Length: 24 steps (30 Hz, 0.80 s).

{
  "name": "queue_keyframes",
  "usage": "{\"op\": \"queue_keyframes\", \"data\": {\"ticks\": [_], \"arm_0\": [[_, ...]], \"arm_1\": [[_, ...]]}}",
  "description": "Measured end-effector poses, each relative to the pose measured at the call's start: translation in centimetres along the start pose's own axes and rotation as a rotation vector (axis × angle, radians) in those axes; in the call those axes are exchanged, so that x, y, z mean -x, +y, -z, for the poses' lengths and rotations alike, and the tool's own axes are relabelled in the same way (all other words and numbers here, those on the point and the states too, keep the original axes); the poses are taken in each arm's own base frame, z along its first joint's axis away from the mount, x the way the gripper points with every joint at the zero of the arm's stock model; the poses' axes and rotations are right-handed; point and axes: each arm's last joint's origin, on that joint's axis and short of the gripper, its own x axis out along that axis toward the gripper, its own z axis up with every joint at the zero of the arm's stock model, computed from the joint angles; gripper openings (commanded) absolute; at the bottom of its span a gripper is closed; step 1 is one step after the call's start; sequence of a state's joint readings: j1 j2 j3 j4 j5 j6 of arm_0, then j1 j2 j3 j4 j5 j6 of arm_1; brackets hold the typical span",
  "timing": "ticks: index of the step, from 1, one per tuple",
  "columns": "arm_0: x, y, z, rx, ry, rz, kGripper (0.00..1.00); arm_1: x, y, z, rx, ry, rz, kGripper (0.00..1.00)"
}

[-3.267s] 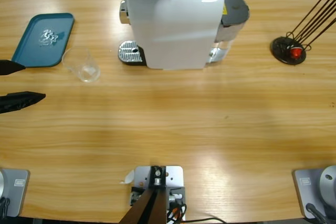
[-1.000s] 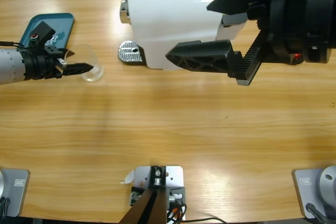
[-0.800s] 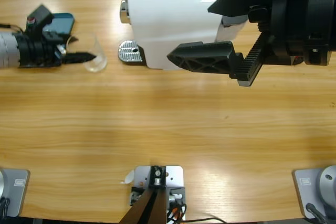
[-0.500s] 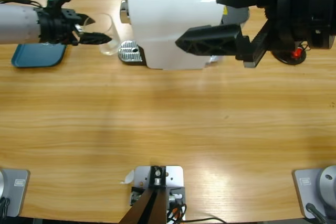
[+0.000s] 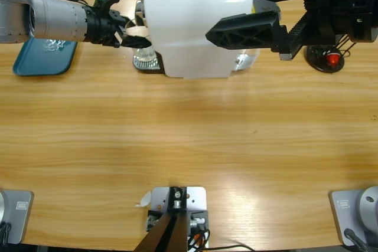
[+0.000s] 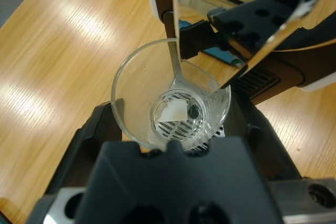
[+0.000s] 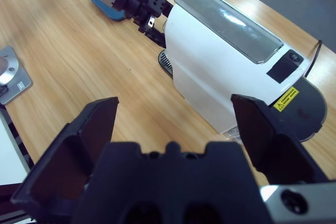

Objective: Pour coffee

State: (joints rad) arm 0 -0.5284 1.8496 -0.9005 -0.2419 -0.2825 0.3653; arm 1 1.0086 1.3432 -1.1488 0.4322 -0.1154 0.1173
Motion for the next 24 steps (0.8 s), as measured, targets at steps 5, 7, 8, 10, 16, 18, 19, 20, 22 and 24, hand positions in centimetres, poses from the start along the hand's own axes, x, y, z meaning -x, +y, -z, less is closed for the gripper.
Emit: {"op": "queue_keyframes", "data": {"ticks": [5, 7, 8, 10, 16, 18, 19, 20, 22, 24], "arm_0": [[0.01, -0.02, 0.03, 0.000, 0.001, 0.000, 0.000], [0.05, -0.10, 0.23, 0.002, 0.005, 0.002, 0.000], [0.09, -0.17, 0.38, 0.003, 0.008, 0.003, 0.000], [0.23, -0.33, 0.53, 0.002, 0.008, 0.004, 0.000], [0.56, -0.70, 0.72, -0.001, 0.010, 0.009, 0.084], [0.56, -0.70, 0.72, -0.001, 0.010, 0.009, 0.897], [0.56, -0.70, 0.72, -0.001, 0.010, 0.009, 0.984], [0.56, -0.70, 0.72, -0.001, 0.010, 0.009, 0.987], [0.56, -0.73, 0.71, -0.001, 0.008, 0.015, 0.987], [0.57, -0.77, 0.77, 0.005, 0.006, 0.025, 0.987]], "arm_1": [[-0.08, -0.06, 0.15, -0.001, 0.005, 0.002, 0.964], [-0.13, -0.07, 0.22, -0.001, 0.006, 0.001, 0.964], [-0.16, -0.06, 0.25, -0.002, 0.006, 0.000, 0.964], [-0.21, -0.06, 0.35, -0.003, 0.009, -0.001, 0.964], [-0.29, -0.07, 0.51, -0.003, 0.014, 0.000, 0.964], [-0.30, -0.08, 0.54, -0.003, 0.015, 0.000, 0.972], [-0.31, -0.08, 0.55, -0.003, 0.015, 0.000, 0.987], [-0.32, -0.08, 0.57, -0.003, 0.016, 0.000, 0.998], [-0.32, -0.08, 0.57, -0.003, 0.016, 0.000, 1.000], [-0.32, -0.08, 0.57, -0.003, 0.016, 0.000, 1.000]]}}
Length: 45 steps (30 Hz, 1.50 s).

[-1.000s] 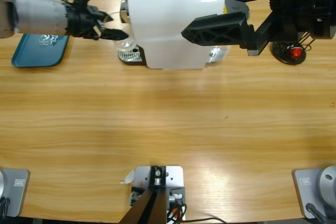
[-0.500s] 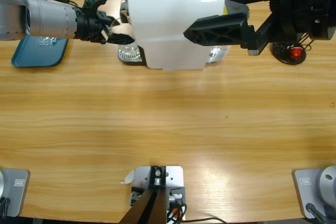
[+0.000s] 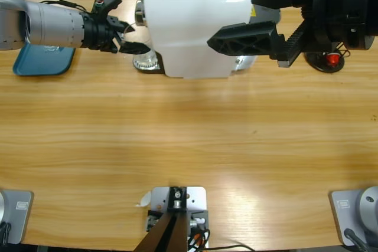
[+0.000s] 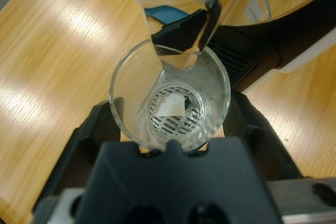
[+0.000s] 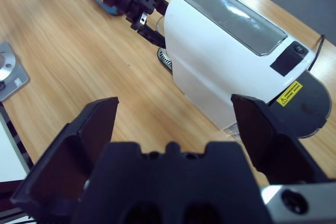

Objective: Pour coffee

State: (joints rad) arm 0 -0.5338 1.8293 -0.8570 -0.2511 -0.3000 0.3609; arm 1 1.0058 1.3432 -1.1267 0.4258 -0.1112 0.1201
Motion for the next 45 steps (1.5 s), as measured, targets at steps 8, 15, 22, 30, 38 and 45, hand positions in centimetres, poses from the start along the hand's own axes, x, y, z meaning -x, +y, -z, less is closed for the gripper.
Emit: {"op": "queue_keyframes", "data": {"ticks": [8, 15, 22, 30, 38, 45], "arm_0": [[1.8, -0.6, -0.2, 0.039, -0.027, -0.005, 0.987], [8.3, 0.6, -0.8, 0.111, -0.094, -0.134, 0.987], [13.7, -1.0, 2.0, 0.286, 0.121, -0.187, 1.000], [15.5, -2.8, 4.1, 0.361, 0.271, -0.169, 1.000], [15.6, -3.0, 4.5, 0.364, 0.289, -0.171, 1.000], [15.5, -3.0, 4.8, 0.366, 0.297, -0.171, 1.000]], "arm_1": [[0.2, -0.1, -0.4, -0.003, -0.011, 0.002, 0.998], [1.8, -2.9, -3.4, -0.041, -0.040, 0.097, 0.000], [1.0, -7.7, -9.3, -0.129, 0.023, 0.216, 0.000], [-4.7, -10.4, -10.9, -0.189, 0.273, 0.176, 0.000], [-7.0, -11.5, -10.4, -0.217, 0.334, 0.157, 0.000], [-7.8, -11.6, -10.3, -0.221, 0.345, 0.144, 0.000]]}}
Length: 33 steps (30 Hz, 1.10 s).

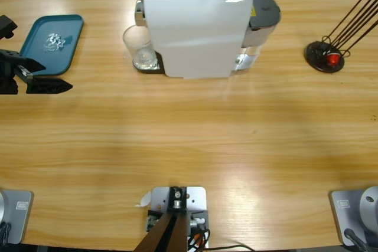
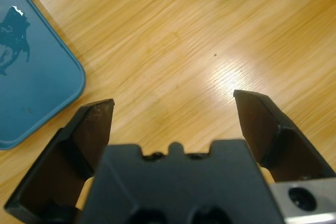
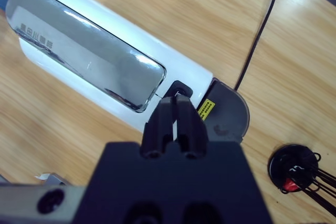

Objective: Pour coffee

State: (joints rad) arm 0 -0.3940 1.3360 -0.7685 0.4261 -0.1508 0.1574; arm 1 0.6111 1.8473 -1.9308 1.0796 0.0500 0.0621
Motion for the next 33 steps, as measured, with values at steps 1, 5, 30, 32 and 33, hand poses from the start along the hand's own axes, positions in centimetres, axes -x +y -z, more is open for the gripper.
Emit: {"op": "queue_keyframes", "data": {"ticks": [1, 5, 30, 32, 33], "arm_0": [[0.0, 0.0, 0.0, 0.000, 0.000, 0.000, 1.000], [0.0, 0.0, 0.0, 0.001, 0.000, 0.000, 1.000], [-0.1, 0.0, 0.0, 0.014, 0.004, 0.001, 1.000], [-0.1, 0.0, 0.0, 0.014, 0.004, 0.001, 1.000], [-0.1, 0.0, 0.0, 0.014, 0.004, 0.001, 1.000]], "arm_1": [[-0.1, 0.0, 0.0, 0.000, 0.003, -0.004, 0.000], [-0.5, 0.0, -0.1, -0.001, 0.011, -0.011, 0.000], [-1.2, -1.1, -0.2, -0.026, 0.025, 0.005, 0.000], [-1.2, -1.1, -0.2, -0.026, 0.026, 0.005, 0.000], [-1.2, -1.1, -0.2, -0.026, 0.026, 0.005, 0.000]]}}
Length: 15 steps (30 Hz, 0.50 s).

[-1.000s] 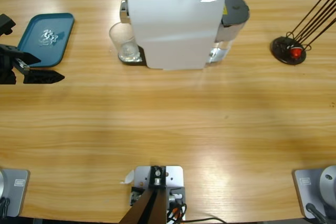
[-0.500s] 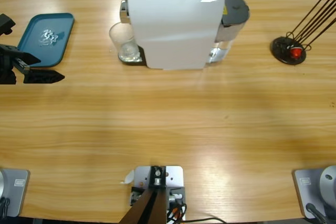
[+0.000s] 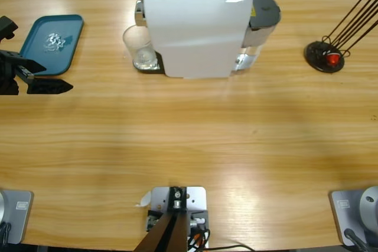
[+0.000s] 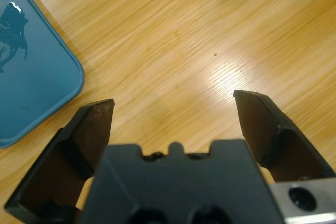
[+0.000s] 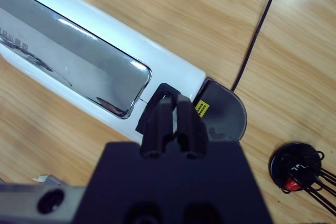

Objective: Pour coffee

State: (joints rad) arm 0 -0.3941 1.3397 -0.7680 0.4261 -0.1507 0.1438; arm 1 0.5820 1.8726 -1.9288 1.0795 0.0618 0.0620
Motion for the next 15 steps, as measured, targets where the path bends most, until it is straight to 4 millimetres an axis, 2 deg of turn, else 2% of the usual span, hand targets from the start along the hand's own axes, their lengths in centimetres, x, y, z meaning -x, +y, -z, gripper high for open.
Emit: {"op": "queue_keyframes", "data": {"ticks": [15], "arm_0": [[-0.27, 0.05, -0.03, 0.002, 0.010, 0.001, 1.000]], "arm_1": [[-0.55, 0.01, -0.07, 0.001, 0.011, 0.000, 0.000]]}}
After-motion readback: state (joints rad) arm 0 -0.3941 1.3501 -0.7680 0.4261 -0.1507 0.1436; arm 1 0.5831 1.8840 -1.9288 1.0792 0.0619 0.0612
